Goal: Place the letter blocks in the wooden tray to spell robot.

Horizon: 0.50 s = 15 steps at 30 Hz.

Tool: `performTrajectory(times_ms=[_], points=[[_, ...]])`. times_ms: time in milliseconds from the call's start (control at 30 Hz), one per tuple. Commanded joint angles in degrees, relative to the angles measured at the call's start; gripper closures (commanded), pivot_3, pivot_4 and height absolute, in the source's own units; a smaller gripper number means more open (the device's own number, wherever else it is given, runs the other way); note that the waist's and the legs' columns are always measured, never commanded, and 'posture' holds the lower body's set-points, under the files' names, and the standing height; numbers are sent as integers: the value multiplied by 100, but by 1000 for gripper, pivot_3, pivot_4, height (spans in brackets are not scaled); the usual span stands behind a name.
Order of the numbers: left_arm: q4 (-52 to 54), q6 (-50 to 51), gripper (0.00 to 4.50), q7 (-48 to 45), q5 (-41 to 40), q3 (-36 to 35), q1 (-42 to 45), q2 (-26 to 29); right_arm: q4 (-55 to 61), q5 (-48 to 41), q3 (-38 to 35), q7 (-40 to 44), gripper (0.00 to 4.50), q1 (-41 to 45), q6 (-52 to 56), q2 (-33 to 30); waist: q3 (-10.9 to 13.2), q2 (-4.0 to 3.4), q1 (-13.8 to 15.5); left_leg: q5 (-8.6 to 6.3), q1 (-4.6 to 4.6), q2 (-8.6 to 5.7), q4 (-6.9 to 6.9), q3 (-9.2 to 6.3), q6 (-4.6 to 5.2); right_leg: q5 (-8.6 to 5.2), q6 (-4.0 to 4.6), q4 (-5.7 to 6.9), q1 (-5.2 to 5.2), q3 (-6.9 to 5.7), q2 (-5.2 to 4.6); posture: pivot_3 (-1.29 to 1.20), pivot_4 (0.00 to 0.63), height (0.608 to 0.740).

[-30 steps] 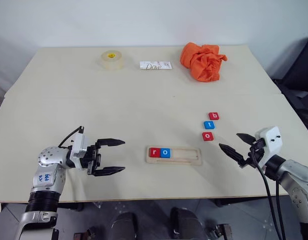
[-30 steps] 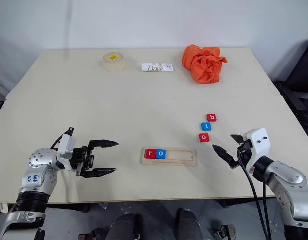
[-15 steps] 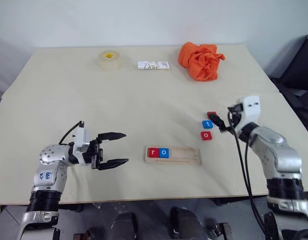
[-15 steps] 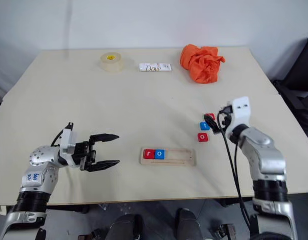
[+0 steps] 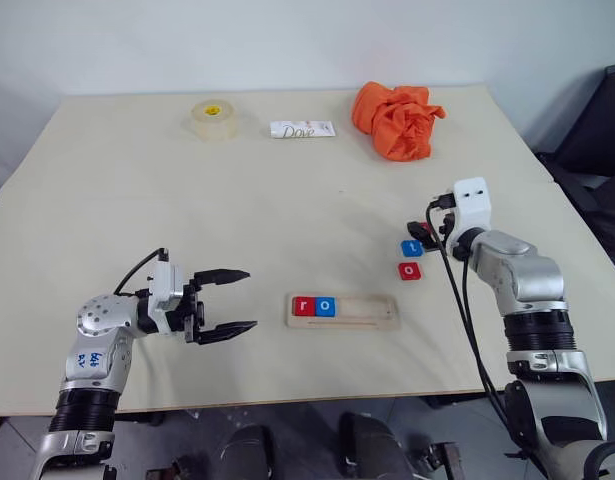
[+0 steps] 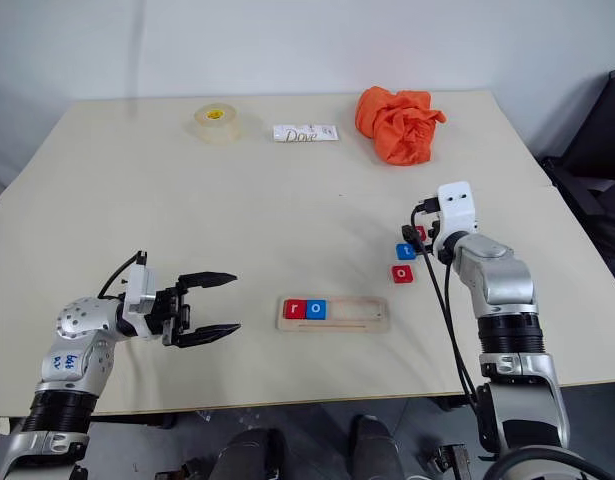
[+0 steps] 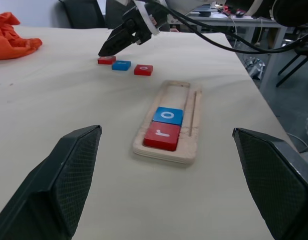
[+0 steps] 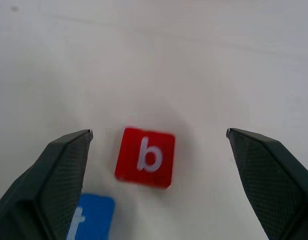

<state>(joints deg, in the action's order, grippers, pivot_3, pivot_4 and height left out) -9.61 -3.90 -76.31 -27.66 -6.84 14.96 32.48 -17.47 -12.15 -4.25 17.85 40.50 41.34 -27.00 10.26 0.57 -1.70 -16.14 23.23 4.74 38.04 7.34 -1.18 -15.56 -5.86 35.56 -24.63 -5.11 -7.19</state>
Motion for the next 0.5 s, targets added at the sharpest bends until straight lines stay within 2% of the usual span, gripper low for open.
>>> performTrajectory(times_ms=[33,333,433,500], points=[[282,-79,37,8,-106,-51,-114,3,-17,64,-13,45,0,195,-76,28,0,0,-1,0,0,0,0,0,0,0,0,0,0,0,0,0,150,740],[376,-86,37,-6,-145,-55,-201,-33,-511,220,67,91,0,382,-52,125,0,-1,-7,0,0,2,0,3,0,0,0,0,-2,1,0,0,150,740],[302,-134,0,-23,-135,-67,-172,-42,-658,257,84,69,585,426,-44,187,0,-1,-8,0,-1,2,0,3,0,0,0,0,-3,1,0,0,150,740],[174,-170,0,-57,-121,-71,-96,-41,-776,295,106,61,1259,486,-102,233,0,-1,-10,0,-1,2,0,3,0,0,0,0,-3,1,0,0,150,740]])
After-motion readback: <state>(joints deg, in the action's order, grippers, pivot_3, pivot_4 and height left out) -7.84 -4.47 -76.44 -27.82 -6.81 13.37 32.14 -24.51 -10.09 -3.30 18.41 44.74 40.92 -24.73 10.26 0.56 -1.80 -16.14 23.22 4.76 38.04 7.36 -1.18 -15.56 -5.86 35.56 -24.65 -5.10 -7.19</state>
